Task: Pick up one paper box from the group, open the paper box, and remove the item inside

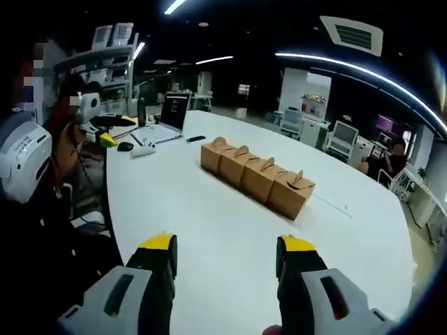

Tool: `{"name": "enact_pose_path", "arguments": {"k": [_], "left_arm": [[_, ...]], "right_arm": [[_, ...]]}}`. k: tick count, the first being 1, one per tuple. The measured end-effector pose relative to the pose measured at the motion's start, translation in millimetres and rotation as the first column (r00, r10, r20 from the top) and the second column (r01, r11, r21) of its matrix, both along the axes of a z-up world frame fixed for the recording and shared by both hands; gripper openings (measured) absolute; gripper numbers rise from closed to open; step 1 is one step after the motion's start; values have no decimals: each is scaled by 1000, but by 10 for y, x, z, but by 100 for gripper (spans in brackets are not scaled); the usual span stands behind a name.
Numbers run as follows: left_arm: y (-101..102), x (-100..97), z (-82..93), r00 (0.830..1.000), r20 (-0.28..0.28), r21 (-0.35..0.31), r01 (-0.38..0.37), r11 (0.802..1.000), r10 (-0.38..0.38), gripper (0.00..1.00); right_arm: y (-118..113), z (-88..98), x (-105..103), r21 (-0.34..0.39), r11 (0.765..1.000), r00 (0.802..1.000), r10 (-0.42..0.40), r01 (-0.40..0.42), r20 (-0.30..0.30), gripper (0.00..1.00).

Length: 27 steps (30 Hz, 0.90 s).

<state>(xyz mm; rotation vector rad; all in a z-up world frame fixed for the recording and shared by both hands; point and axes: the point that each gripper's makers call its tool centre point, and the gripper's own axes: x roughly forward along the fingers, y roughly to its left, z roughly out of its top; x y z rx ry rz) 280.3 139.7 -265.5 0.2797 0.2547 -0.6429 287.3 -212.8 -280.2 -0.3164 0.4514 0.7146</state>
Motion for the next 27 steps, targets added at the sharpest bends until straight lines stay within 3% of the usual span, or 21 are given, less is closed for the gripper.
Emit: {"name": "enact_pose_path", "arguments": {"k": [15,27], "left_arm": [[31,16,-20,1000,-5,1,-12,1000,12,65],[42,-32,-77,1000,-9,-13,-4,1000,4,65]], "right_arm": [[145,39,-52,16,999,999,44,-44,18,61],[288,50,96,-1,998,998,66,-66,20,60]]}}
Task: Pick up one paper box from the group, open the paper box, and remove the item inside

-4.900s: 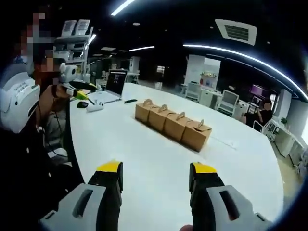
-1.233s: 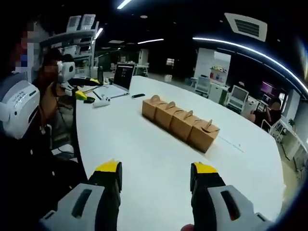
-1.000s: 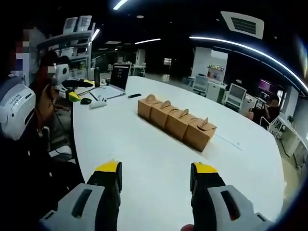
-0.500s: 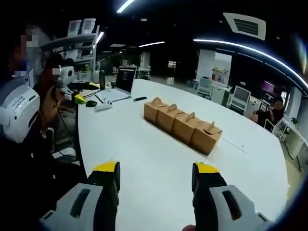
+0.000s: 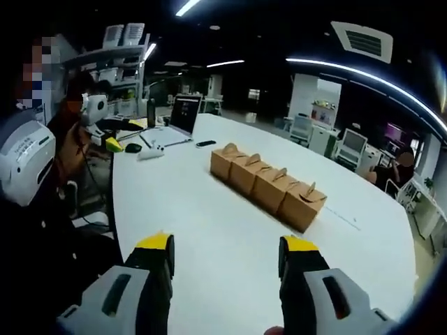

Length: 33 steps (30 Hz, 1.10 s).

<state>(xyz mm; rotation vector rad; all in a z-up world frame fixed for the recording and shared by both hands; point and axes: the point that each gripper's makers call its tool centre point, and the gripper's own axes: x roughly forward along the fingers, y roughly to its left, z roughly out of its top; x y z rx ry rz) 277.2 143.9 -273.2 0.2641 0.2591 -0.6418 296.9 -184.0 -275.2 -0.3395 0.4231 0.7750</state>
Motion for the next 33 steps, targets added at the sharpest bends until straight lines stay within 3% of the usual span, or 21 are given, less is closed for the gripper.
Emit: {"name": "enact_pose_path", "arguments": {"k": [11,21,33], "left_arm": [[53,-13,-96,1000,-17,-33,-13,999,13,64],[85,-96,-293,998,-56,-63,-21,998,18,64],[193,-173,-355,997,-71,-103,-51,993,44,62]], "right_arm": [[222,56,381,-17,999,999,30,-30,14,60],[446,-1,785,-64,996,998,57,-57,2,59],[700,-77,1300,-83,996,999,43,-45,-24,55]]}}
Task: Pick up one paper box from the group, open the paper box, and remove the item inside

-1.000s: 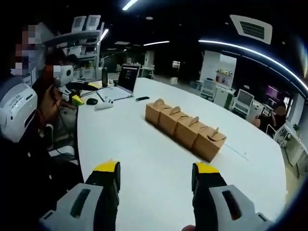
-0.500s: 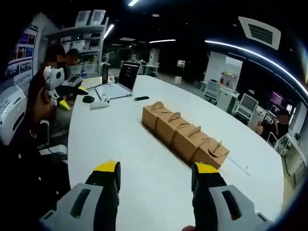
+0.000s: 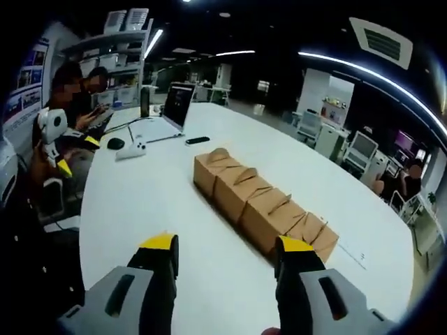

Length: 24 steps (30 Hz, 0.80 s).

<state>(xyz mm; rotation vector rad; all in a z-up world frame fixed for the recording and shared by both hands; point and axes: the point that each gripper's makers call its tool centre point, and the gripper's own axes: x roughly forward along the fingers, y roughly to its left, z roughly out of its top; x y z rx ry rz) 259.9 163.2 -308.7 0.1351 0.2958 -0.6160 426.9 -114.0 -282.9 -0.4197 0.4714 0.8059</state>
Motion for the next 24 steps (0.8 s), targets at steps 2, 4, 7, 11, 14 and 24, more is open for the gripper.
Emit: {"name": "enact_pose_path", "arguments": {"k": [2,4,7,11,14,24], "left_arm": [[14,-11,-14,1000,-2,-6,-5,1000,5,62],[24,-32,-43,1000,-7,-12,-9,1000,9,61],[30,-65,-99,1000,-17,-14,-11,1000,11,61],[48,-78,-146,999,-33,-20,-18,1000,17,61],[48,-79,-148,999,-36,-24,-18,1000,17,61],[-4,-82,-161,999,-40,-23,-7,1000,7,61]], "right_arm": [[38,-21,71,0,1000,1000,-5,5,-7,54],[77,-40,145,6,1000,1000,-10,10,-13,53],[78,-141,276,11,998,995,-67,68,-75,46],[103,-218,485,15,996,991,-92,93,-93,40],[104,-290,651,12,992,988,-122,124,-99,40],[144,-478,1065,6,982,977,-188,190,-100,32]]}}
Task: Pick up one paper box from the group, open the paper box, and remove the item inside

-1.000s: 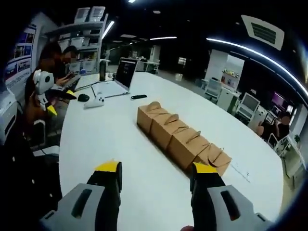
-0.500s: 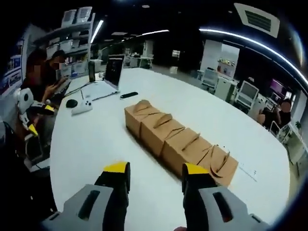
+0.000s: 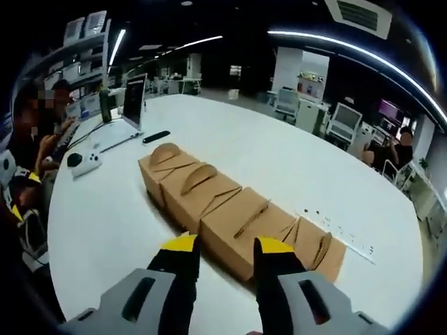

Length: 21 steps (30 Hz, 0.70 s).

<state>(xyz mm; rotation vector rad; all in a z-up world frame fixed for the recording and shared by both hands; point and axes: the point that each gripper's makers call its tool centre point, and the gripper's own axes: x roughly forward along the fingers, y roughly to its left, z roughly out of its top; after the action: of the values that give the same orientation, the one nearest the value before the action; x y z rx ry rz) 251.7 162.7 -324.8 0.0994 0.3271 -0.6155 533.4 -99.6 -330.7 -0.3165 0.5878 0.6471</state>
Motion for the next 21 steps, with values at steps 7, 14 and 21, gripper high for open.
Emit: {"name": "enact_pose_path", "arguments": {"k": [7,14,21], "left_arm": [[37,-14,-63,1000,-14,1,-10,1000,10,61],[67,-30,-106,1000,-25,-6,-18,1000,18,61],[65,-33,-149,999,-34,-9,-17,1000,17,60]], "right_arm": [[34,-77,235,5,999,999,-46,47,-17,30],[-12,-178,457,-54,995,996,-89,89,-7,27],[-21,-249,531,-50,989,989,-143,141,-41,19]]}}
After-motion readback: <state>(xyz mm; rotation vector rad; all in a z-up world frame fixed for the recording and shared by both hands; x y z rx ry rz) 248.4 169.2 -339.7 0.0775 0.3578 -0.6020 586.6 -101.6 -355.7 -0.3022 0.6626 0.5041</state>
